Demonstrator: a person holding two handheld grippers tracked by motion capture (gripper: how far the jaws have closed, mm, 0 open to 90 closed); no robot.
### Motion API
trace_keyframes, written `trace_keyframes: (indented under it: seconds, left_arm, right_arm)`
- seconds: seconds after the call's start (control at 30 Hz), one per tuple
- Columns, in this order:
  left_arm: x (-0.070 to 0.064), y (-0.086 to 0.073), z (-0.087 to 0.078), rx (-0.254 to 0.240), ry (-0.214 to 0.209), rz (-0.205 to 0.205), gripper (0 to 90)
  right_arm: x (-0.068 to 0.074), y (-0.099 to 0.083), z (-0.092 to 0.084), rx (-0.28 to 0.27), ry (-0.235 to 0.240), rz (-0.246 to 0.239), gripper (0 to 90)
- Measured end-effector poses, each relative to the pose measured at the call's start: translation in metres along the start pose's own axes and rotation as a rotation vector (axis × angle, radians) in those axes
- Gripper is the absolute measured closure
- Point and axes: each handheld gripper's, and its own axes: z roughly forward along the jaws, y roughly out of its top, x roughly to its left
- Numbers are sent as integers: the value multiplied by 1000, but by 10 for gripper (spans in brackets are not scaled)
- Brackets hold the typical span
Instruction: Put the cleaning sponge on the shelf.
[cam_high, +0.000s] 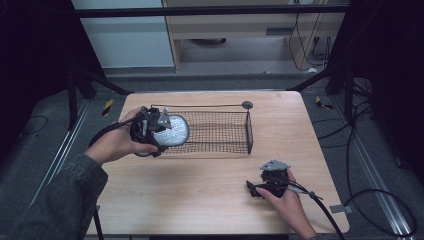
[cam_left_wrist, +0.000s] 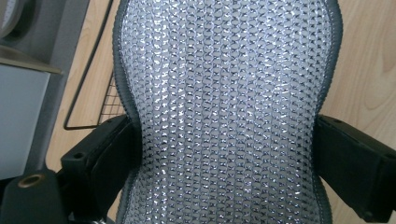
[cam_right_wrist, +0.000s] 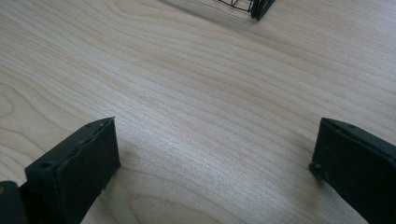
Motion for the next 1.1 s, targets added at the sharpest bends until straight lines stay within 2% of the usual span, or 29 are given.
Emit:
trace_keyframes:
  seconds: [0.2,0.3,0.37,0.43,0.57,0.67,0.9,1.1]
  left_arm:
    - [8,4,0,-4,19,12,87]
    - [12,6,5,-3,48,32,87]
    - [15,6,10,-5,55,24,87]
    - [19,6,14,-8,46,9,87]
    - [25,8,14,-2,47,24,87]
    - [29,10,13,-11,45,20,87]
    - [35,14,16,-5,40,47,88]
    - [36,18,20,14,62,72,91]
  right_arm:
    - [0,0,0,2,2,6,8]
    - [0,0,0,3,2,4,8]
    - [0,1,0,7,1,1,8]
    - [0,1,0,8,0,1,8]
    - [0,1,0,7,0,2,8]
    - [0,0,0,5,0,4,8]
    - [0,0,0,6,1,4,8]
    - [0,0,0,4,3,0,7]
